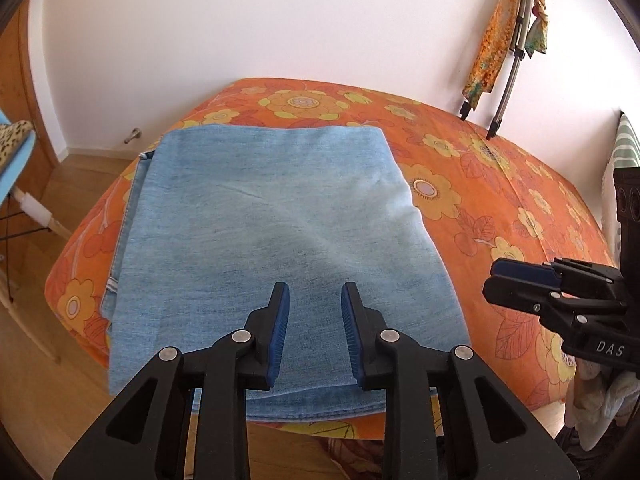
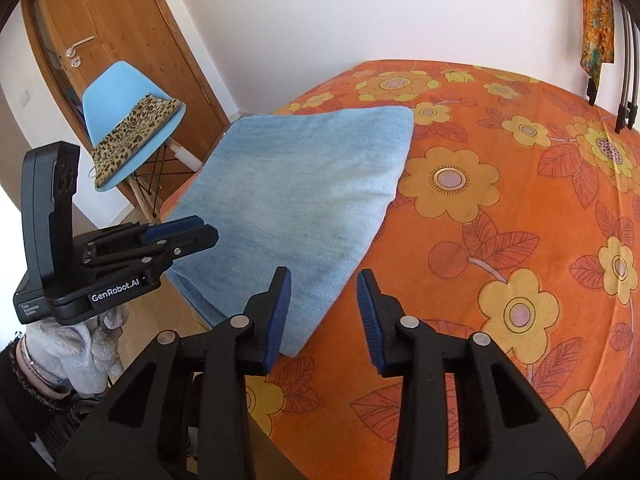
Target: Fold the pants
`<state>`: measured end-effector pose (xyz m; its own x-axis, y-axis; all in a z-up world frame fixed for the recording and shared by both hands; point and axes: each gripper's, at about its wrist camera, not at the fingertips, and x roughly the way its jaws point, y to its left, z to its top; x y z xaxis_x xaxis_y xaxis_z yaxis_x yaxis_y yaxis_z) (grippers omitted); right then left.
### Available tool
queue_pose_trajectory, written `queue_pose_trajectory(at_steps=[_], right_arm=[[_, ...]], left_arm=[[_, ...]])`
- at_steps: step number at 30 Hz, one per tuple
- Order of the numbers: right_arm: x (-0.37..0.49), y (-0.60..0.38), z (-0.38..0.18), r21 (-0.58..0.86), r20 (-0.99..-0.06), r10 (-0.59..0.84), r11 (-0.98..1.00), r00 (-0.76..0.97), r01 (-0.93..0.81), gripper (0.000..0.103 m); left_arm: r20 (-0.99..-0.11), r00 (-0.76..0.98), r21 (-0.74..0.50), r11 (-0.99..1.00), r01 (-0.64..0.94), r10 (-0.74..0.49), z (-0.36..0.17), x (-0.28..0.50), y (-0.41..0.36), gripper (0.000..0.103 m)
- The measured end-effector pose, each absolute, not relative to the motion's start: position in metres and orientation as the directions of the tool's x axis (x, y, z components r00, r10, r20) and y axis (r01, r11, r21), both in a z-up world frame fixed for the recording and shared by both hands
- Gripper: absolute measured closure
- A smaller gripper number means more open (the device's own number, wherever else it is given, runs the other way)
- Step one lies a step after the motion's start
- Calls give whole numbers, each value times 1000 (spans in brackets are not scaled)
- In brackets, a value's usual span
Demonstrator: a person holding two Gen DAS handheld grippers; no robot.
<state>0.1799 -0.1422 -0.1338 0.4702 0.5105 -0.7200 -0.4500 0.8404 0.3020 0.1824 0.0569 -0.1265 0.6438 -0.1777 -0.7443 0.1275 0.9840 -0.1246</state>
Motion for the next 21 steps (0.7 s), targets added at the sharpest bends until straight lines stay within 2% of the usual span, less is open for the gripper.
queue_pose_trajectory(at_steps=[12,15,16,18,20,21], right_arm=[[171,-117,-148,226,-753,494,815,434,-534,71],[174,-116,-147,232,-753,497,814,432,-533,71],[175,-116,-147,235,-751,499,814,432,-531,70],[177,-117,-145,237,-746,501,815,438,-529,65],[179,-118,-144,230,-741,495,822,453,-521,44],[180,-119,-144,228,-736,491,828,466,-512,41]], left_arm=[[-786,601,-98,989,110,-145,-144,197,57,77],[-793,589,-106,988,116,-155,-141,200,62,73],[-793,593,-89,989,115,-141,-139,202,63,68],[-788,605,-55,992,115,-114,-135,206,68,62],[-785,614,-28,994,105,-87,-133,211,76,57],[-783,617,-20,995,100,-78,-132,214,81,56]])
